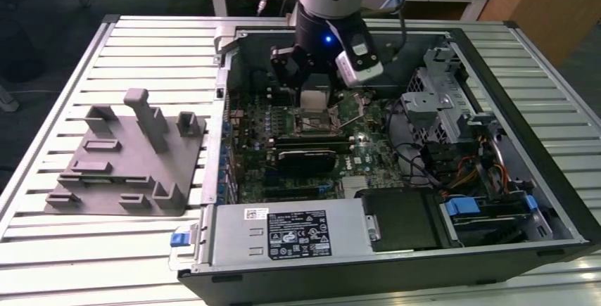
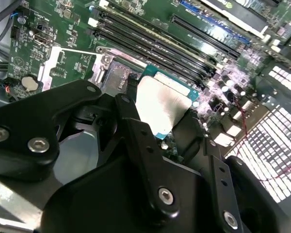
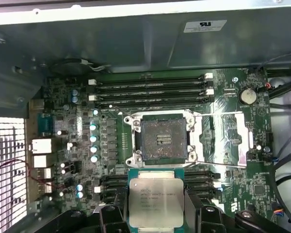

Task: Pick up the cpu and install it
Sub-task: 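Pick up the cpu and move it towards the insertion slot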

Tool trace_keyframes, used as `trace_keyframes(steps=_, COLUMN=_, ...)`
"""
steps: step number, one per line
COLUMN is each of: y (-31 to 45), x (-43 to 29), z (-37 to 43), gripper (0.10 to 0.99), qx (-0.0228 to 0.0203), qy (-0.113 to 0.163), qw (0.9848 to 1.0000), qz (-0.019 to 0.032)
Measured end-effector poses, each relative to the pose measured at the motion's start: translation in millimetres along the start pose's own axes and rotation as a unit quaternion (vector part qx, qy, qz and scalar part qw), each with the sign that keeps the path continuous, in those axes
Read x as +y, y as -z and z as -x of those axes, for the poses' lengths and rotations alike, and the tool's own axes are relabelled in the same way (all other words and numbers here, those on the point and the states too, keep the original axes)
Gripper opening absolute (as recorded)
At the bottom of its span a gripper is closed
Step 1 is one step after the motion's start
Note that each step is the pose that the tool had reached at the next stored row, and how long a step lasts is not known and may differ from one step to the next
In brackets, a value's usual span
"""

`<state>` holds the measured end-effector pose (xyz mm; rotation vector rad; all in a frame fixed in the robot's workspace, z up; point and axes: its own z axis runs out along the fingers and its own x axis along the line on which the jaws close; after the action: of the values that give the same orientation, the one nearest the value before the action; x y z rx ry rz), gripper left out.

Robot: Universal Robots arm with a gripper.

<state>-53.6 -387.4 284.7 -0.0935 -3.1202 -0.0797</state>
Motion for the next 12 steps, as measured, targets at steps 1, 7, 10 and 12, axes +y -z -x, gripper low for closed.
trace_keyframes(steps=1, y=-1.5, x=0.5, z=0.0, gripper=0.541, qx=-0.0011, qy=0.000, qw=1.0000, qz=0.0001)
trace_keyframes(steps=7, y=-9.1, x=5.9, z=-0.2, gripper=0.541, qx=-0.0065, qy=0.002, qw=1.0000, qz=0.0004)
trace_keyframes(steps=10, y=-13.3, x=11.7, z=-0.5, gripper=0.541, qx=-0.0068, qy=0.003, qw=1.0000, qz=0.0004)
trace_keyframes(steps=12, y=-16.1, x=16.4, z=-0.7, gripper=0.541, qx=-0.0067, qy=0.004, qw=1.0000, qz=0.0003)
